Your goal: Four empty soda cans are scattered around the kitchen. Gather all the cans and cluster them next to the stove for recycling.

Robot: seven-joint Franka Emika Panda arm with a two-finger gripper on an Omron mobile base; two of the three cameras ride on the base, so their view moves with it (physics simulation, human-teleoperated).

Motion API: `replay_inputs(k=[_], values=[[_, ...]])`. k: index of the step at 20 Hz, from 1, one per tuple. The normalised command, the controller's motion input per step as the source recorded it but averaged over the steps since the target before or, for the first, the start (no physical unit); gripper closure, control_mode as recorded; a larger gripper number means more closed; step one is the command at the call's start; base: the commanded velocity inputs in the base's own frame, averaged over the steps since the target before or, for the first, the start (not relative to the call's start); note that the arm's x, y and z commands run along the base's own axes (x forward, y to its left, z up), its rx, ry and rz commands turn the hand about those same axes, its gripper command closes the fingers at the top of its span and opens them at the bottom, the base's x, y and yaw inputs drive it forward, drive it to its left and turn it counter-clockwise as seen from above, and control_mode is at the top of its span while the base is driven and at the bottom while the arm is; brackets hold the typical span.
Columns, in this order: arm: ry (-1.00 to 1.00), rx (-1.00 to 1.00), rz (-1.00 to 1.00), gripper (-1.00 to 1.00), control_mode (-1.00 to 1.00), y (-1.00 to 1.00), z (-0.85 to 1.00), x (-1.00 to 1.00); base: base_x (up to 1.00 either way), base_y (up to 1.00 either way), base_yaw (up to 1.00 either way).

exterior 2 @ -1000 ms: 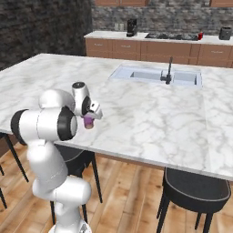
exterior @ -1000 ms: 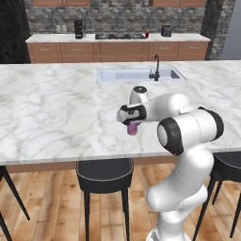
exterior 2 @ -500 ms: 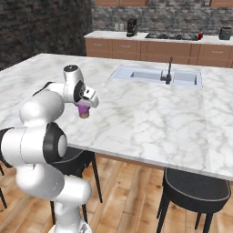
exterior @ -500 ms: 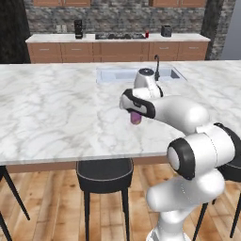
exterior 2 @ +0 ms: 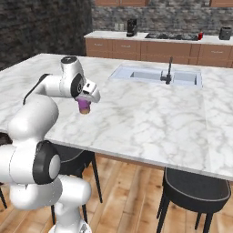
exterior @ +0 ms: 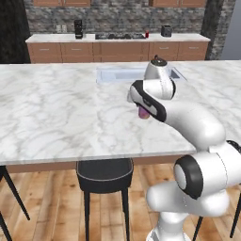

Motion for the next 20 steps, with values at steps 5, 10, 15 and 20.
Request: replay_inputs(k=[5,10,15,20], values=[[-0.02,0.0,0.0,1.0,-1.0,-0.29,0.18,-0.27,0.0,0.0,0.0],[0.0,0.0,0.0,1.0,-1.0,-0.25,0.2,-0.14,0.0,0.0,0.0],[0.03,0.0,0.0,1.0,1.0,0.0,0.0,0.0,-0.08,-0.01,0.0],[0.0,0.0,0.0,1.0,1.0,0.0,0.0,0.0,-0.82,-0.31,-0.02]])
